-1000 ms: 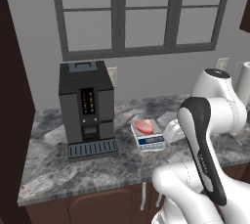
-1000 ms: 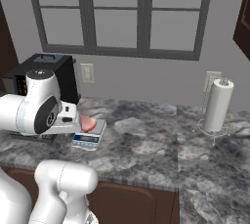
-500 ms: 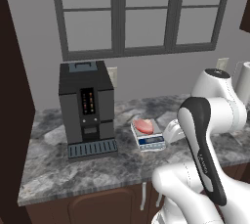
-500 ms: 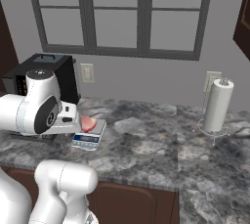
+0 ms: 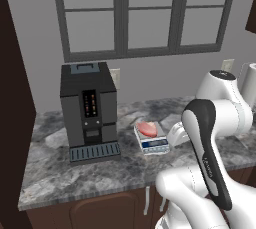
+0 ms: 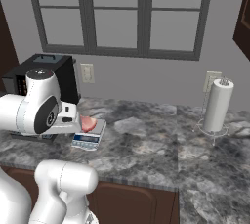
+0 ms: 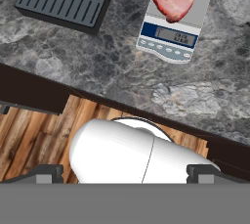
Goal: Take the steak from the fridge and place it on the digital scale on the counter by the fridge. Wait a few seconds for a reading, then move it to the plate on the dining counter.
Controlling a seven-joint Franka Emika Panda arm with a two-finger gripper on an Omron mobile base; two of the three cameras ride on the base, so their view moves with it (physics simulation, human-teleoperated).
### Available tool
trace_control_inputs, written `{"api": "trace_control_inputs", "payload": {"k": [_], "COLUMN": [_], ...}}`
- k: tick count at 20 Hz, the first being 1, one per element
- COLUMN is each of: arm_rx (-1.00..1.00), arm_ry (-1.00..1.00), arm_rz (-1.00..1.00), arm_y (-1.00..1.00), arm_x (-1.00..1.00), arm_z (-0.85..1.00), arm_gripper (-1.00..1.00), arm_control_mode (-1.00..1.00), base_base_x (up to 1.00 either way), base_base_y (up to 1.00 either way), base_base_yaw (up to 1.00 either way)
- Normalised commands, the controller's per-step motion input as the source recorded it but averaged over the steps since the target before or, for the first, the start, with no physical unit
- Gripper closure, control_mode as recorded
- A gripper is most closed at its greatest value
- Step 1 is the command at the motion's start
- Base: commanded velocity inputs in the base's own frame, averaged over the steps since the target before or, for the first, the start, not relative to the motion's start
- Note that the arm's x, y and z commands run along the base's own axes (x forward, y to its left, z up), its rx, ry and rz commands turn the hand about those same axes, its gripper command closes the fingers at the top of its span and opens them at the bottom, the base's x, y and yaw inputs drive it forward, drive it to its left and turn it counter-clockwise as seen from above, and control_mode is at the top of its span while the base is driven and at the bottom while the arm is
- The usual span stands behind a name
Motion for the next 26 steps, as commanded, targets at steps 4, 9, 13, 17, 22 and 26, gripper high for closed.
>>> {"api": "trace_control_inputs", "payload": {"k": [4, 9, 13, 17, 22, 26], "arm_rx": [0.00, 0.00, 0.00, 0.00, 0.00, 0.00], "arm_ry": [0.00, 0.00, 0.00, 0.00, 0.00, 0.00], "arm_rz": [0.00, 0.00, 0.00, 0.00, 0.00, 0.00], "arm_y": [0.00, 0.00, 0.00, 0.00, 0.00, 0.00], "arm_x": [0.00, 0.00, 0.00, 0.00, 0.00, 0.00], "arm_z": [0.00, 0.00, 0.00, 0.00, 0.00, 0.00], "arm_gripper": [-1.00, -1.00, -1.00, -1.00, -1.00, -1.00], "arm_control_mode": [-1.00, -1.00, -1.00, -1.00, -1.00, -1.00], "base_base_x": [0.00, 0.00, 0.00, 0.00, 0.00, 0.00], "base_base_y": [0.00, 0.00, 0.00, 0.00, 0.00, 0.00], "base_base_yaw": [0.00, 0.00, 0.00, 0.00, 0.00, 0.00]}}
